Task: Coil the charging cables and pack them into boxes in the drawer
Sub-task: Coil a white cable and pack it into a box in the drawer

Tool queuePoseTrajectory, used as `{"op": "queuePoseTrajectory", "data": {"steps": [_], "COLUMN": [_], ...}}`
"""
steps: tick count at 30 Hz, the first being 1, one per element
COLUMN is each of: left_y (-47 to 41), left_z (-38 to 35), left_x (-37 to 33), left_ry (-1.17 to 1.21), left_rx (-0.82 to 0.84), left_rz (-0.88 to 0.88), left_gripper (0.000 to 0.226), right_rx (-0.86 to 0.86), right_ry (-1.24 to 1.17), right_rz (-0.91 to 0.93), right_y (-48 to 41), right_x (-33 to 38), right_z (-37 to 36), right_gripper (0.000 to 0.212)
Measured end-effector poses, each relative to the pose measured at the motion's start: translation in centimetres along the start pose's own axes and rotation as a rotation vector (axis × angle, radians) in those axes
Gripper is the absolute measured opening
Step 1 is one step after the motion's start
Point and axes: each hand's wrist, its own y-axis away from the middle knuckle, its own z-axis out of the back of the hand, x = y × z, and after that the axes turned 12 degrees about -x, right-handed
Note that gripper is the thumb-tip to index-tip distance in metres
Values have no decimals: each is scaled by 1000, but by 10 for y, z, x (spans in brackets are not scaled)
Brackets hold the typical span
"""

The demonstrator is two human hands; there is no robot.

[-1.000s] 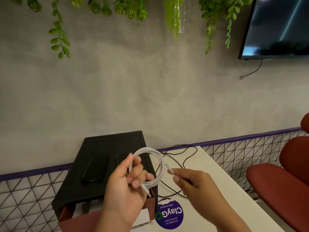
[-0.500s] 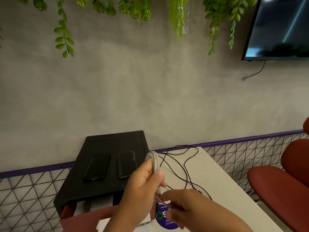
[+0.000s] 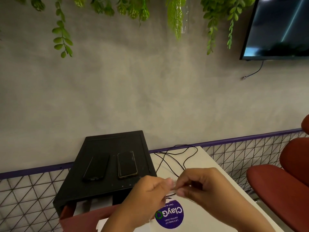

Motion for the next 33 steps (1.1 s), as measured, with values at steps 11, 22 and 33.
{"op": "queuePoseTrajectory", "data": {"steps": [11, 22, 33], "left_y": [5, 0, -4], "left_z": [4, 3, -5], "left_x": [-5, -13, -7], "left_ry": [641, 782, 778], "left_rx": [-14, -224, -269], "left_rz": [123, 111, 185], "left_gripper": [48, 39, 40], "right_rx": [-475, -277, -296], "right_ry": [103, -694, -647], "right_rz": [239, -205, -206], "right_y": [-9, -7, -7], "right_x": [-16, -4, 0], "right_z": [-21, -31, -34], "right_gripper": [13, 23, 32]}}
